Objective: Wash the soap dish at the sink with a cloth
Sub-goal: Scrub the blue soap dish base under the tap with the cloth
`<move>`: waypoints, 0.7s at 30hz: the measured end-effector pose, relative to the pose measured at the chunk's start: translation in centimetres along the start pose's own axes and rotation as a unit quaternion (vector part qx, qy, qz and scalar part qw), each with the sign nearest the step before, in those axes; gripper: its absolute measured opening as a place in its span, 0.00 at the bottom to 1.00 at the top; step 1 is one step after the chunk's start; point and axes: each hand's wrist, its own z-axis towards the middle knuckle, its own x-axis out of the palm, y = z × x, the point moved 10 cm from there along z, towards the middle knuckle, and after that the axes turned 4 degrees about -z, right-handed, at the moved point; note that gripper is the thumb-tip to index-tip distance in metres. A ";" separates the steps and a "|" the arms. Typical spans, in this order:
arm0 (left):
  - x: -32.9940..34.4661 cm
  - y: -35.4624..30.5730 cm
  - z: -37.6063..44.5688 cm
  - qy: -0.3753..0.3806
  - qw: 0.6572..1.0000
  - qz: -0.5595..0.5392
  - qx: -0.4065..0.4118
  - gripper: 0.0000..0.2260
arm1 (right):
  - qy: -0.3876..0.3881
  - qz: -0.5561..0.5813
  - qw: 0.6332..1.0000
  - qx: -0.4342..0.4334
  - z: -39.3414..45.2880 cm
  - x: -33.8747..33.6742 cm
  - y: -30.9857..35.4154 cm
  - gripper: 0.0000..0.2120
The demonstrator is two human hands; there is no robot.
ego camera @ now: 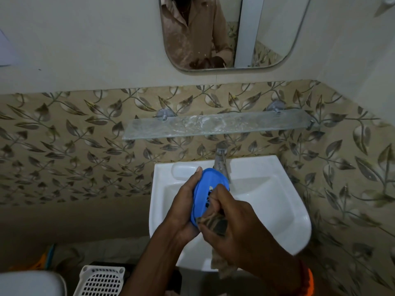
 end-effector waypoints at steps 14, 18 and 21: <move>0.7 0.4 0.0 0.037 0.999 0.000 -0.005 0.24 | -0.003 -0.011 0.999 -0.041 1.4 -1.0 0.5 0.13; 0.5 -0.3 0.3 0.035 0.999 0.015 0.012 0.25 | 0.016 -0.004 0.999 -0.049 1.9 -1.1 0.6 0.13; 0.7 0.1 0.2 0.042 0.998 0.036 0.013 0.21 | -0.031 -0.015 0.999 0.033 4.2 -3.1 -2.0 0.17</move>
